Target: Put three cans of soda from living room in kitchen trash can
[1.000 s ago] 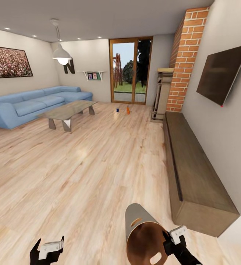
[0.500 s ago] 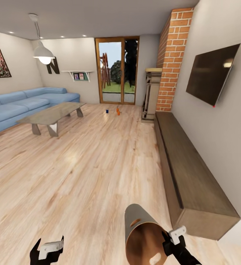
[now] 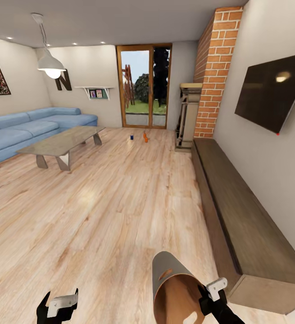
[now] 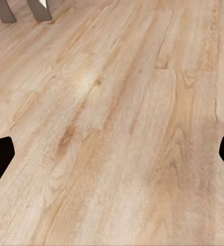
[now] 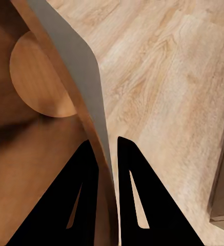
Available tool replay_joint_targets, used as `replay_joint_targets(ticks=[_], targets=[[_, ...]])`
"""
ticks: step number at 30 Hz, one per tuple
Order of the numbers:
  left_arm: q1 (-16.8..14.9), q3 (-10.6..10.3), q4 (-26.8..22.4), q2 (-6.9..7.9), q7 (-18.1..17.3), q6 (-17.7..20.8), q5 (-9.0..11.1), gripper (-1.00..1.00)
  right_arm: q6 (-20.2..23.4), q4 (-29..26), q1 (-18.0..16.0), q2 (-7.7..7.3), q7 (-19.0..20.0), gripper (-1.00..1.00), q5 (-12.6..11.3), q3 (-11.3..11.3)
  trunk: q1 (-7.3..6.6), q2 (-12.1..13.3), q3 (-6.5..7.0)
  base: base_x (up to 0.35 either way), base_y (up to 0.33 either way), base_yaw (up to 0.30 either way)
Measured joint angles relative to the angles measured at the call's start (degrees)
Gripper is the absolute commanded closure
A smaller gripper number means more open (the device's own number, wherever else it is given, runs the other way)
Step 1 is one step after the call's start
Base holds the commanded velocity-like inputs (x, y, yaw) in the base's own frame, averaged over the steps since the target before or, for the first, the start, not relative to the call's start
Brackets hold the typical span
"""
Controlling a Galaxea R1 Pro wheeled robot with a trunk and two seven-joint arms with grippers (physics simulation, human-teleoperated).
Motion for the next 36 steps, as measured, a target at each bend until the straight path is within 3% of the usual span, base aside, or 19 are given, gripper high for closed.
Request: replay_joint_targets(ticks=[10,36], targets=[[0.0,0.0,0.9,0.0,0.0,0.0,0.0,-1.0,0.0,0.1,0.0,-0.01,0.0,1.0,0.0,0.1,0.0,0.0,0.0,0.302,0.151,-0.017],[0.0,0.0,2.0,0.0,0.0,-0.1,0.1,-1.0,0.0,0.1,0.0,-0.02,0.0,1.0,0.0,0.2,0.0,0.0,0.24,0.302,0.151,-0.165]])
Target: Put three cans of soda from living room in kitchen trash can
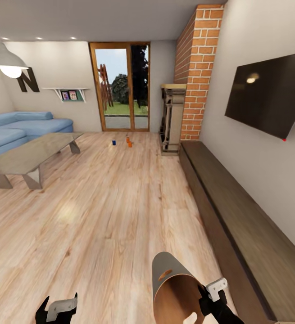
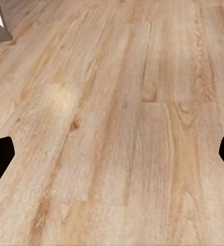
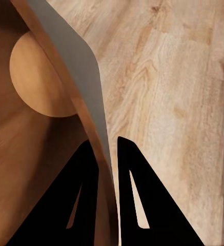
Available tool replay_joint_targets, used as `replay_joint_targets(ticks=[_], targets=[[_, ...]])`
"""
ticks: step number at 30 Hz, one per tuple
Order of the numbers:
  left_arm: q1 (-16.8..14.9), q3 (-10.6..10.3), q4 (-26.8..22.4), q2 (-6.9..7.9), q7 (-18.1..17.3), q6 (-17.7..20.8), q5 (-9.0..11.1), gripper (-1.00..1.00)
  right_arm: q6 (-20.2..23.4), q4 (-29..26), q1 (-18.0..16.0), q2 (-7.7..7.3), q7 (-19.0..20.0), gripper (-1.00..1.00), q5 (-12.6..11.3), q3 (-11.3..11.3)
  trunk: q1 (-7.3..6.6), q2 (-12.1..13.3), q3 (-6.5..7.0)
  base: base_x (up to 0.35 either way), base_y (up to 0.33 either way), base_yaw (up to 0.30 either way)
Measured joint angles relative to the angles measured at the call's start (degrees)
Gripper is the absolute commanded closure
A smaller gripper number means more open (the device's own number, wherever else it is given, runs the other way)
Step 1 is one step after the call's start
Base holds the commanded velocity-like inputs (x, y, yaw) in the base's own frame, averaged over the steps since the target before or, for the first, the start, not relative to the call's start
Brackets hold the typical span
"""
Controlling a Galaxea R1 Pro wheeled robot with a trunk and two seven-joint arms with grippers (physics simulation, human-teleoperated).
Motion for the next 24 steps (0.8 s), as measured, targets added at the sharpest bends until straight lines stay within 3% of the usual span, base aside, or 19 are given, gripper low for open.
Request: replay_joint_targets(ticks=[16,24], targets=[[0.0,0.0,-0.1,0.0,0.0,0.0,0.0,-1.0,0.0,-0.1,0.0,0.0,0.0,1.0,0.1,0.0,0.0,0.0,0.0,0.302,0.151,-0.009],[0.0,0.0,-0.1,0.0,0.0,0.0,0.0,-1.0,0.0,-0.1,0.0,0.0,-0.1,1.0,0.0,-0.2,0.0,0.0,0.0,0.302,0.151,-0.176]])
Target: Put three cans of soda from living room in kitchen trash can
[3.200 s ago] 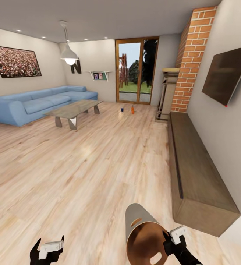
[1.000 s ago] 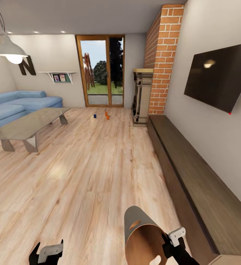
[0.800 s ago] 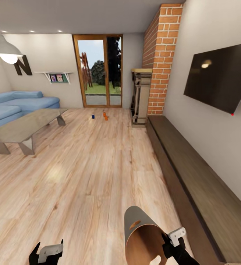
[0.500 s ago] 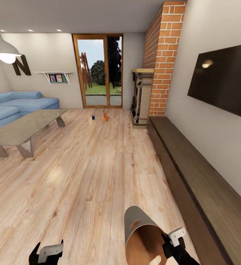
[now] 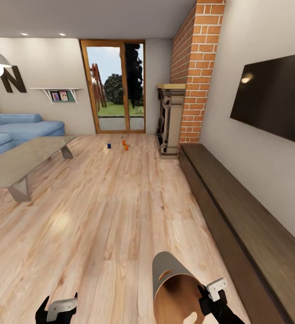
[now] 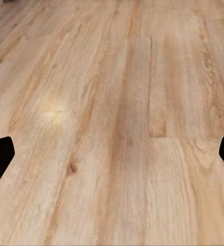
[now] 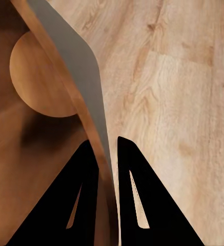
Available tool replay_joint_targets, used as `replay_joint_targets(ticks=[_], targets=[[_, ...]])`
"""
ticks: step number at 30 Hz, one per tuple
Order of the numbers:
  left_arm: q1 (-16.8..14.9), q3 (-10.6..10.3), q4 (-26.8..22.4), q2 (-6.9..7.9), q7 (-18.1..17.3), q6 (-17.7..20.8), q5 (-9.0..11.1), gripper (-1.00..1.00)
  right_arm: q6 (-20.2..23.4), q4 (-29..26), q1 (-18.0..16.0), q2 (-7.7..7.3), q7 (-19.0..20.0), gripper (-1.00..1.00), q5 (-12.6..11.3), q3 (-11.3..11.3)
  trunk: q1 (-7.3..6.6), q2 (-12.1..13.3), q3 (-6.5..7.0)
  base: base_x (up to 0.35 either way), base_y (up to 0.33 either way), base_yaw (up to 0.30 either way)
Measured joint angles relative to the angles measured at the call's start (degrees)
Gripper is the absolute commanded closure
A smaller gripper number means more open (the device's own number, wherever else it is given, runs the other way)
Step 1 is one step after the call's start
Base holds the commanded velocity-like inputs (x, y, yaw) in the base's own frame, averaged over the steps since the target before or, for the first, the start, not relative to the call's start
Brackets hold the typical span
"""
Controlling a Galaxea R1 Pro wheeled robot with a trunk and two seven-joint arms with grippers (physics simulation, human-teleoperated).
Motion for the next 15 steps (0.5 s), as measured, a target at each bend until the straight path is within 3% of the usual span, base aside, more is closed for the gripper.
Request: replay_joint_targets(ticks=[7,15], targets=[[0.0,0.0,0.0,0.0,0.0,0.0,-0.1,-1.0,0.0,0.0,0.0,0.0,0.0,1.0,-0.1,0.0,0.0,0.0,0.0,0.302,0.151,-0.197],[0.0,-0.1,0.0,0.0,0.0,0.1,-0.2,-1.0,0.0,0.1,0.0,0.0,0.0,1.0,-0.1,0.1,0.0,0.0,0.0,0.302,0.151,-0.038]])
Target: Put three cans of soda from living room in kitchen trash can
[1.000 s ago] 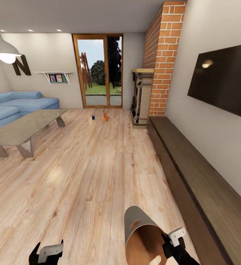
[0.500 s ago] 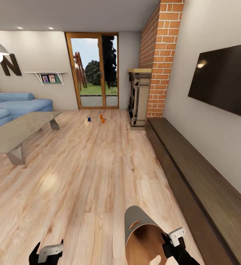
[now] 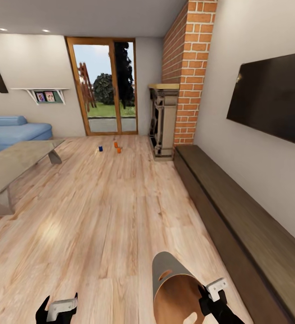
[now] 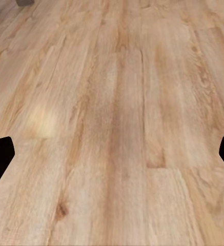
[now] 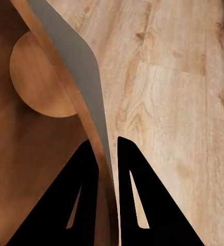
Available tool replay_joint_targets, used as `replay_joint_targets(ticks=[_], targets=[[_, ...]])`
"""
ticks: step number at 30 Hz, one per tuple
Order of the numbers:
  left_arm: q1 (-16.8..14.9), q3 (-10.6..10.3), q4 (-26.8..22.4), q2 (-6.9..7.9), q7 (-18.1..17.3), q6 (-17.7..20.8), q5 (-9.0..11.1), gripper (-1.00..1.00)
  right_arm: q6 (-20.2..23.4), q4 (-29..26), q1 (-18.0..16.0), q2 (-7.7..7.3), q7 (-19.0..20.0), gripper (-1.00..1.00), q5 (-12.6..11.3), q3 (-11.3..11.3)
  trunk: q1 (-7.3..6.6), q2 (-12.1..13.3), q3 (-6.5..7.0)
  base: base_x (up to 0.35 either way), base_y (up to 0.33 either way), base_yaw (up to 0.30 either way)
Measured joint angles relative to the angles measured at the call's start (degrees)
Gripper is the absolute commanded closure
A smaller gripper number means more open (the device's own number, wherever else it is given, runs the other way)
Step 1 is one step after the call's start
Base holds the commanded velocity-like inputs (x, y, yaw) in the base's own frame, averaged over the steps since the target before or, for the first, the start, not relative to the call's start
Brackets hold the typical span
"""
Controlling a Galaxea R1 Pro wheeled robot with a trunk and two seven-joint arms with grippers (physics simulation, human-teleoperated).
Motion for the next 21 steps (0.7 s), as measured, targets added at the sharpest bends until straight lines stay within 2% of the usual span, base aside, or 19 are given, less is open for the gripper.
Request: replay_joint_targets(ticks=[21], targets=[[0.0,0.0,0.1,0.0,0.0,0.0,-0.1,-1.0,0.0,0.0,0.0,0.0,0.0,1.0,0.0,0.0,0.0,0.0,0.0,0.302,0.151,-0.001]])
